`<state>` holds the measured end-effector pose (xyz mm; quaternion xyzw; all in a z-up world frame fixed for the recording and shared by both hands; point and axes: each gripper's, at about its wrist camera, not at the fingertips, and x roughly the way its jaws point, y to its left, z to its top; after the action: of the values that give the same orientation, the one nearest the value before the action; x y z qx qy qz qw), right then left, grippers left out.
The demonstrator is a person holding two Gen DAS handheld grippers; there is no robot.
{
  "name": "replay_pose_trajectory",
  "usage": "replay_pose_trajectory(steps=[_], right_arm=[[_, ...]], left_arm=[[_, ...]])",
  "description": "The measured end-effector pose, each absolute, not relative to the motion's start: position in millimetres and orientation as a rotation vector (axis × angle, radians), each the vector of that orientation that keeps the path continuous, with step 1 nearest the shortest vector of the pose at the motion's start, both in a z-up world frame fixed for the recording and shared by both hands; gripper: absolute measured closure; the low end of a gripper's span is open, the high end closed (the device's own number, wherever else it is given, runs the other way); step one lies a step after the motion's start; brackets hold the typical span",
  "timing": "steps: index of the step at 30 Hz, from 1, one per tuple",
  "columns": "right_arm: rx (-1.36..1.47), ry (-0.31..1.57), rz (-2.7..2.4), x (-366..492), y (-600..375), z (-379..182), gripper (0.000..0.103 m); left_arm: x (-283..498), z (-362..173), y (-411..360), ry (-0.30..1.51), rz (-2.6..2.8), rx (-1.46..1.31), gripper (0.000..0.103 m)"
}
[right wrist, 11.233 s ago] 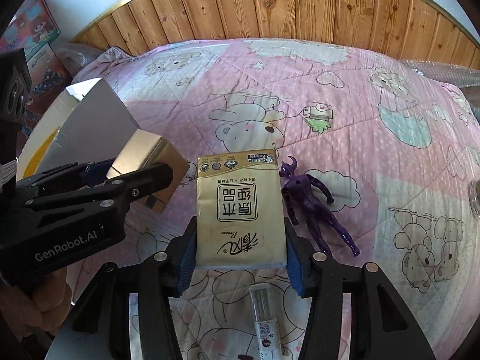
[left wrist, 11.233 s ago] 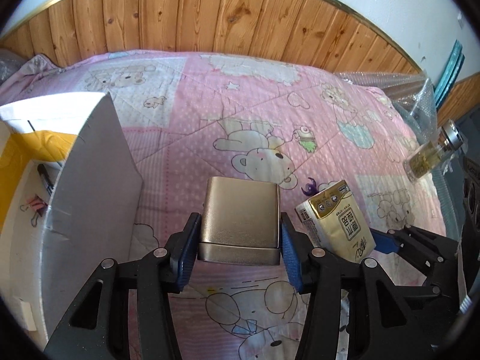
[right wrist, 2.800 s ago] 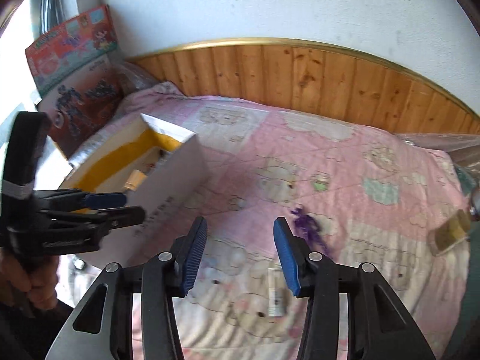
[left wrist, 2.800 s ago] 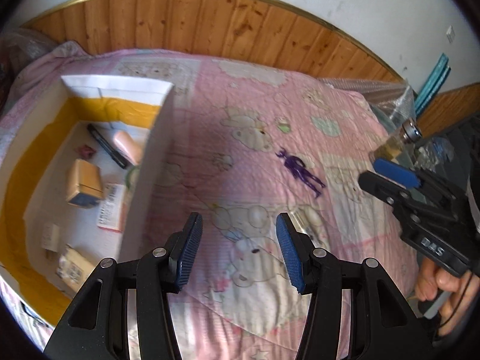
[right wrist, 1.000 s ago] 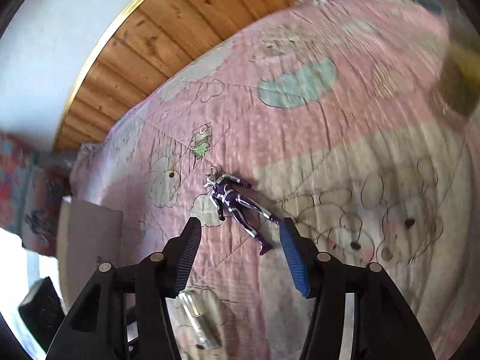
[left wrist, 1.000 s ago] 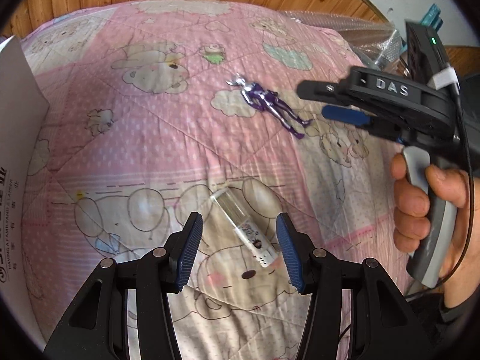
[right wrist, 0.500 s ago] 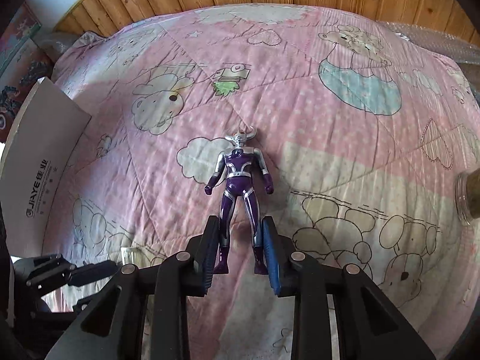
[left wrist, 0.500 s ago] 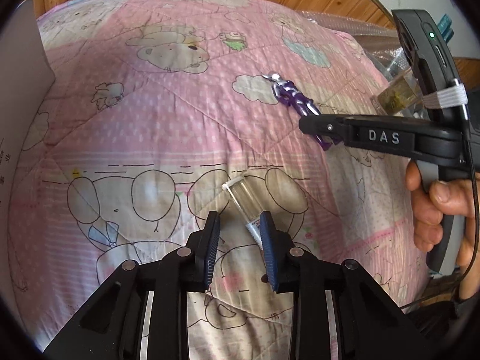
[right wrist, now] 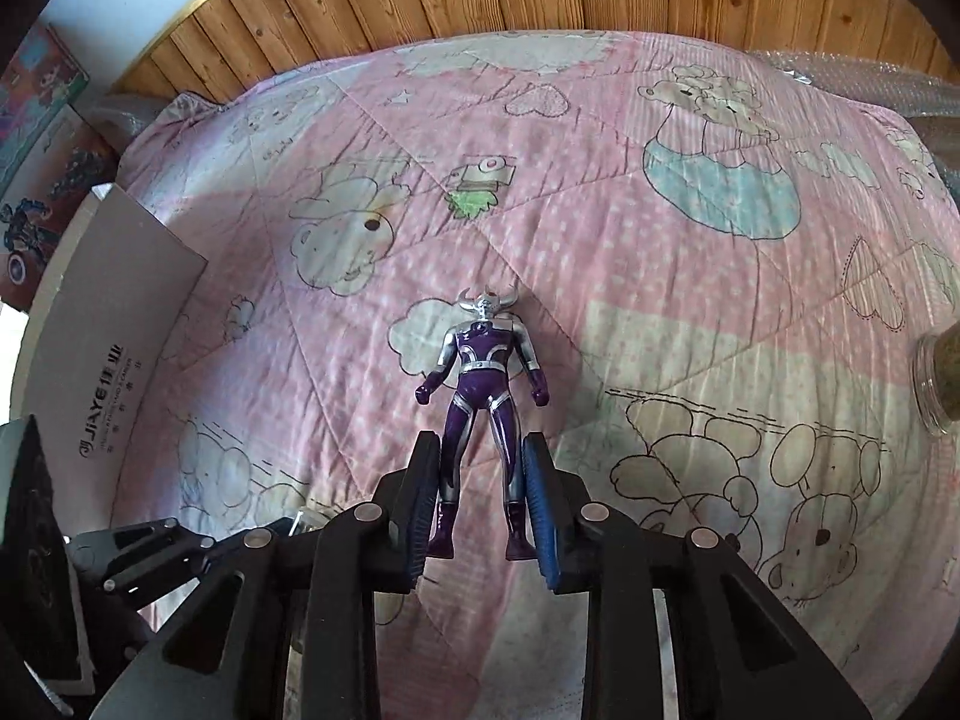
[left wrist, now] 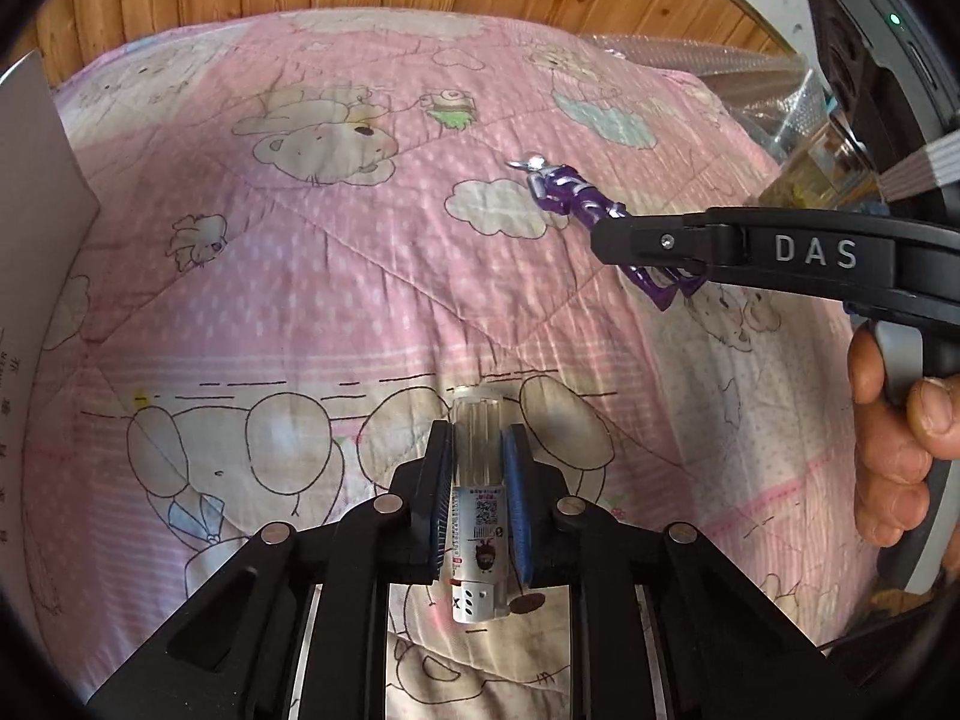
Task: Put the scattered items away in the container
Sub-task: 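Grasp the clear bottle with the left tool while the right tool grasps the purple figure, then lift the bottle and purple figure and carry them over the white box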
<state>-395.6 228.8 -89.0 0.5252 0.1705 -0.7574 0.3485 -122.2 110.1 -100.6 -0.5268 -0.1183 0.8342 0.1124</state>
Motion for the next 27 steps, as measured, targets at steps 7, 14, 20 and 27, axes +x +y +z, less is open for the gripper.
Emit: replay_pose_trajectory(steps=[7,14,20,27], right_arm=[[1.343,0.361,-1.959,-379,215,-65,0.074],[1.284,0.340,-1.958,-354,203,-42,0.074],[1.212,0.309,-1.954,-329,189,-16,0.074],[1.153,0.299,-1.922,-293,169,1,0.074]], left_arm=[[-119,-75,86,-0.473,2.465,-1.500,0.085],[-113,-43,62,-0.522,2.517,-1.416,0.085],[-100,-17,26,-0.585,2.573,-1.360,0.085],[-83,8,-15,-0.672,2.640,-1.292,0.085]])
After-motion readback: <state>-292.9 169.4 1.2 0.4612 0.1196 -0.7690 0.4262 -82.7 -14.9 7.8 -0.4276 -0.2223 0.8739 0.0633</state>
